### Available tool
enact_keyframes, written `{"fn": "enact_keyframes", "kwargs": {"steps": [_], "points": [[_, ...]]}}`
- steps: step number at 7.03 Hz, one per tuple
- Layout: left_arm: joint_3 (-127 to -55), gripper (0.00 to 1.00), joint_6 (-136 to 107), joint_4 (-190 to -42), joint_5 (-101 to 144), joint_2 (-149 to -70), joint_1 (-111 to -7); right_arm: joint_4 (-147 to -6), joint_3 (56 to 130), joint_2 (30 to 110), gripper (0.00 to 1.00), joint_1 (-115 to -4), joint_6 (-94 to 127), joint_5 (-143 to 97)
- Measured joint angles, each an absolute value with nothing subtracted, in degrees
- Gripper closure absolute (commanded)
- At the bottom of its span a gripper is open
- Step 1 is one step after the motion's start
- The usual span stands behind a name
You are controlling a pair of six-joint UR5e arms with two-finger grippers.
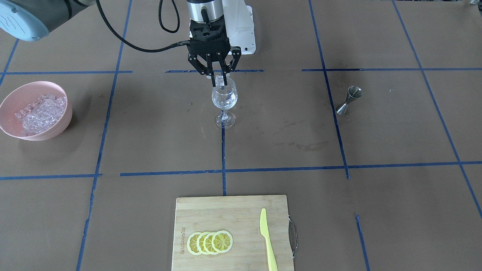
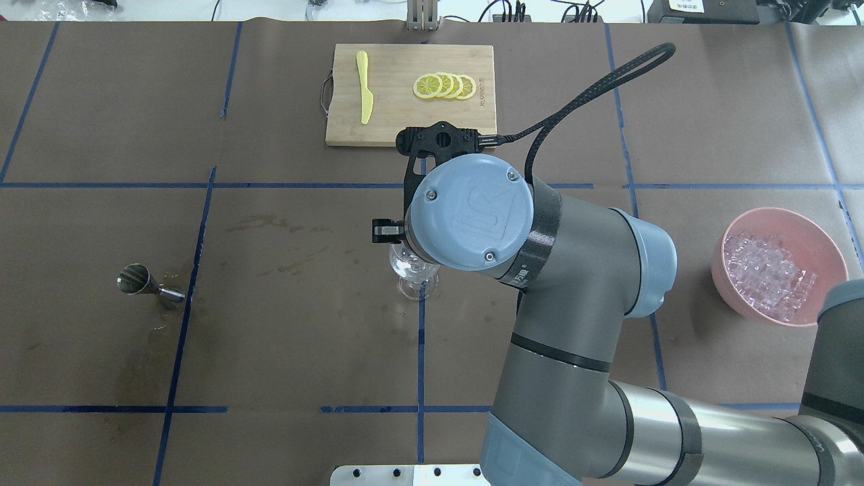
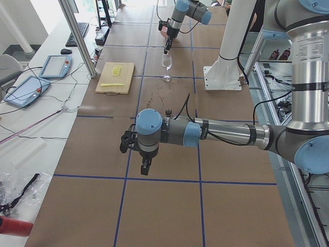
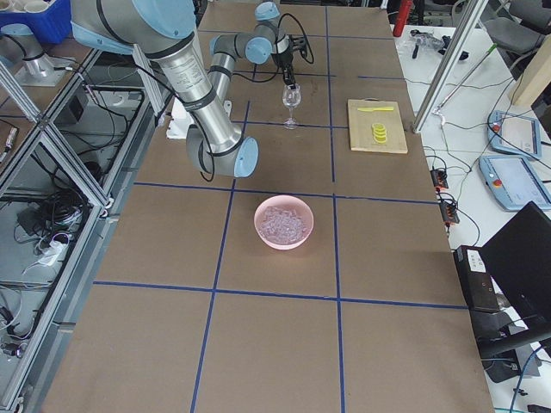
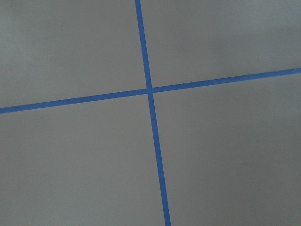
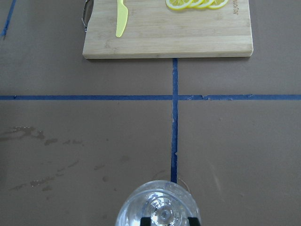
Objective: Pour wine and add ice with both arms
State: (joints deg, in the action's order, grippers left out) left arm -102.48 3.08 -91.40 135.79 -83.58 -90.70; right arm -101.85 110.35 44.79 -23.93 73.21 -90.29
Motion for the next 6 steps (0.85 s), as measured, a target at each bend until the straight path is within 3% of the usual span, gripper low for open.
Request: {"fn": "enact_keyframes", "kwargs": {"steps": [6], "points": [[-102.6,0.0,3.1,-91.3,135.7,-83.6,-90.7,-102.5,110.7,46.4,0.0,-26.3,71.6,-92.1]]}}
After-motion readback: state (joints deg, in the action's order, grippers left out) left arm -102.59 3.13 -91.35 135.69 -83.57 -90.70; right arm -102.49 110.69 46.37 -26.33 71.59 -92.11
